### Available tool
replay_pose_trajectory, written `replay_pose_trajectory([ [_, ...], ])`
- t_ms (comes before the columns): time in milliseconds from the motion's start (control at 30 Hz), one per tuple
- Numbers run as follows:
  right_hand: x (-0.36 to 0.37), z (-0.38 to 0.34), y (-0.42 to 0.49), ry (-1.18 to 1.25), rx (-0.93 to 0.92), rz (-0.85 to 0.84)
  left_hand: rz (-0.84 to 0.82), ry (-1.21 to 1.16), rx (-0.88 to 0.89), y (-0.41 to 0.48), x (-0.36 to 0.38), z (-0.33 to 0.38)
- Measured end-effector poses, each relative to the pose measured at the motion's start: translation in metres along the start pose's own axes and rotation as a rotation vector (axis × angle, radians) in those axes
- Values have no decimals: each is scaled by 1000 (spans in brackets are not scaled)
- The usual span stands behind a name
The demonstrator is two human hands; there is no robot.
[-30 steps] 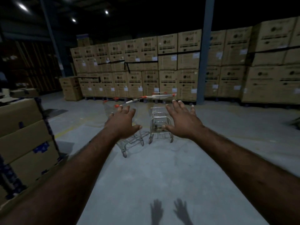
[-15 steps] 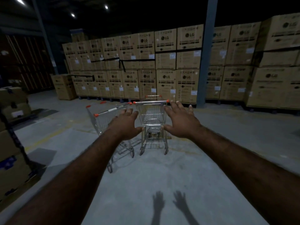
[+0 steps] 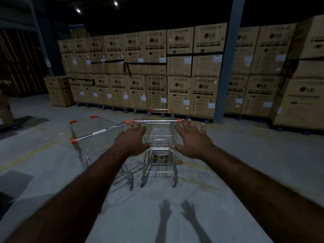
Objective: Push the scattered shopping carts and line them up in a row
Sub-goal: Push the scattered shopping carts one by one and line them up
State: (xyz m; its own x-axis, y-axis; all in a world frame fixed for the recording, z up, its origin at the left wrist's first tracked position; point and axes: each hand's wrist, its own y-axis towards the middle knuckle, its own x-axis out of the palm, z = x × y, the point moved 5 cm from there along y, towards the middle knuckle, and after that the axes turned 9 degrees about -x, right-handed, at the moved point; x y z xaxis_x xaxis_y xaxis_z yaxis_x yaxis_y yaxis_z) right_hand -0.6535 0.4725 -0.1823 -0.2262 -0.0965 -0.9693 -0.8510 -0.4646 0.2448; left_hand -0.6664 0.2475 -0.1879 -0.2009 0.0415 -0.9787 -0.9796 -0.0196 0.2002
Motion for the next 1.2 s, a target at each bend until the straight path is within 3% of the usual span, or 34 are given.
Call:
replay_pose_trajectory([
  [333,65,137,174,48,-23,-26,-41,45,21,218,70,44],
  [733,184,294,378,131,-181,-191,-155,11,-213,437,189,75],
  [1200,340,335,579,216,-326,-354,-236,58,-372,611,307,24],
])
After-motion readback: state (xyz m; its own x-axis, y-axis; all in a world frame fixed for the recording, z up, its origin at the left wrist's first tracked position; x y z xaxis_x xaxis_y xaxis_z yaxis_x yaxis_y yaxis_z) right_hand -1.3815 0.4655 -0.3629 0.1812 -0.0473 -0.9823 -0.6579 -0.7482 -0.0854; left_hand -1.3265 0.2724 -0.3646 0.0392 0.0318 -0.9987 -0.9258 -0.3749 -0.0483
